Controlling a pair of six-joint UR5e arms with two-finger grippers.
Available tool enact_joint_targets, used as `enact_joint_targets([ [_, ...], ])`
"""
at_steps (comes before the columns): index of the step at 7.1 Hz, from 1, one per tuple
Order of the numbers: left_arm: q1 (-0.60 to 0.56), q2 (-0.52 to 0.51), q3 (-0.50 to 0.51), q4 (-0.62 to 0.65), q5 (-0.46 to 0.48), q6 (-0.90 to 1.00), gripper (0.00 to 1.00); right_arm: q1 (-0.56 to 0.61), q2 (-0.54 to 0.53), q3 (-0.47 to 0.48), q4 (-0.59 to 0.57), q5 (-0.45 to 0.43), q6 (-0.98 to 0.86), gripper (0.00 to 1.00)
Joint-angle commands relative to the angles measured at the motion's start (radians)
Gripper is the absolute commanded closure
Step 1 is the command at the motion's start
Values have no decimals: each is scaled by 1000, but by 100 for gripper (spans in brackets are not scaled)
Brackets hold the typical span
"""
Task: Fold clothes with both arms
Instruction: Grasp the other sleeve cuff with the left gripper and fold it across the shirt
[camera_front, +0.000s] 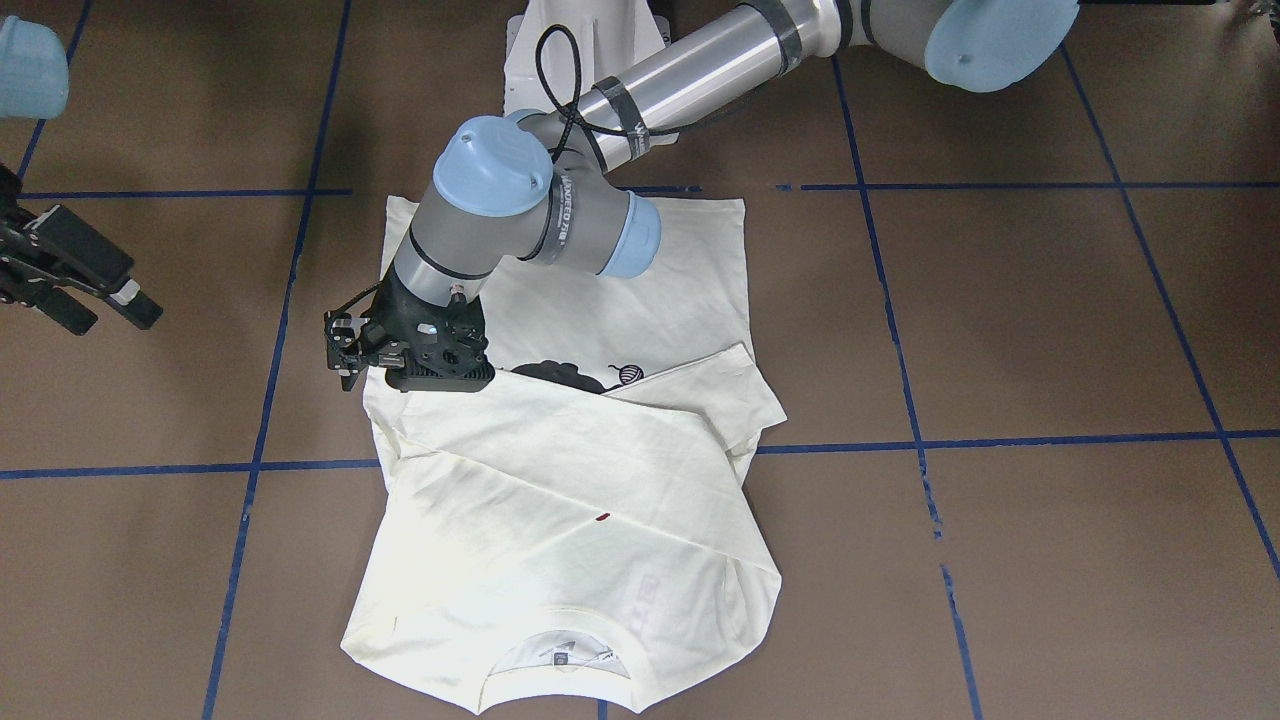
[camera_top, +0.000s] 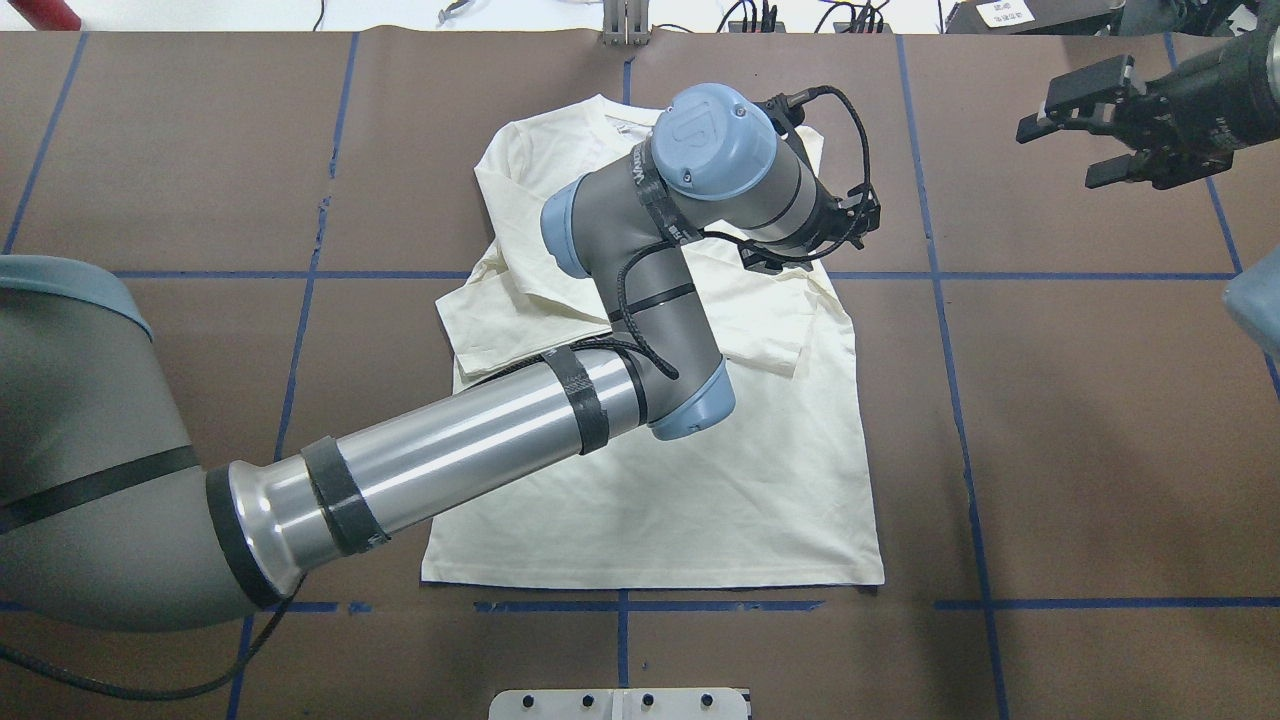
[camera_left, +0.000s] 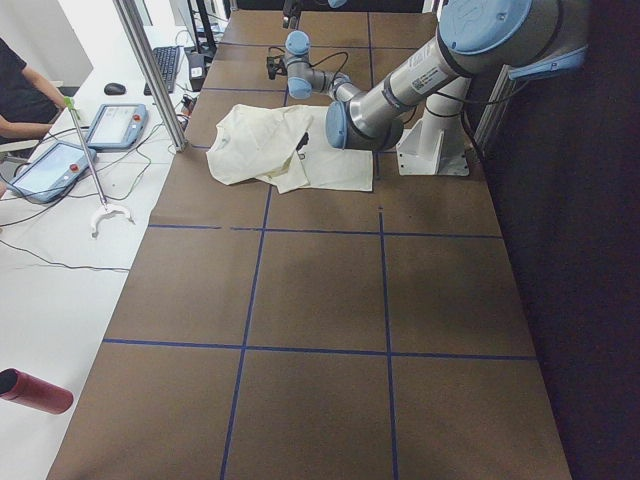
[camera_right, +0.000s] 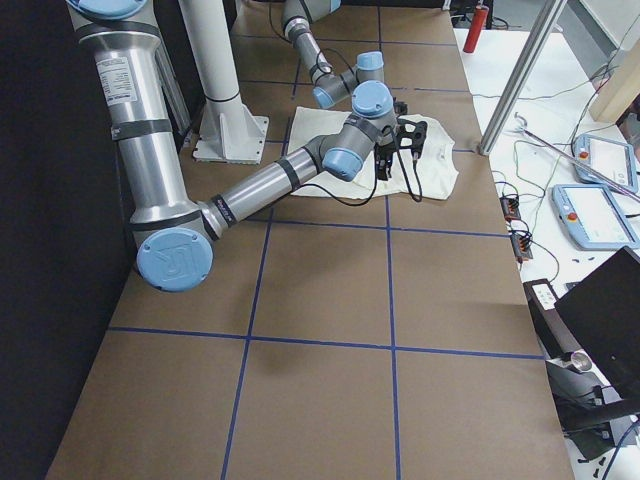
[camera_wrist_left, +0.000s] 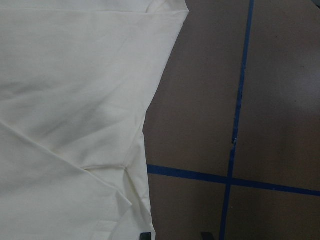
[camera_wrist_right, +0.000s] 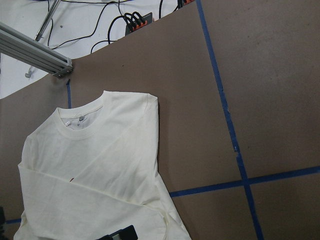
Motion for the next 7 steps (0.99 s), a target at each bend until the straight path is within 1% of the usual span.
enact_joint_targets([
  [1,-107,221,-299,105,-125,93,34,-201,-53,57,0,-130,148,1],
  [2,-150,330,-436,145,-153,157,35,-383,-82,127,-11,-322,249,2],
  [3,-193,370,-516,235,-173,240,35,-532,-93,158,-13,-464,361,4],
  [4,-223,455,-607,247,-179,289,35,-707,-106,159,-36,-667,456,10],
  [5,-246,498,-653,248,-208,302,35,-830,-112,171,-78,-835,494,13],
  [6,-252,500,-653,250,-217,304,35,-897,-130,171,-106,-860,570,14],
  [7,-252,500,-649,248,-217,302,35,-949,-138,200,-170,-914,615,15],
])
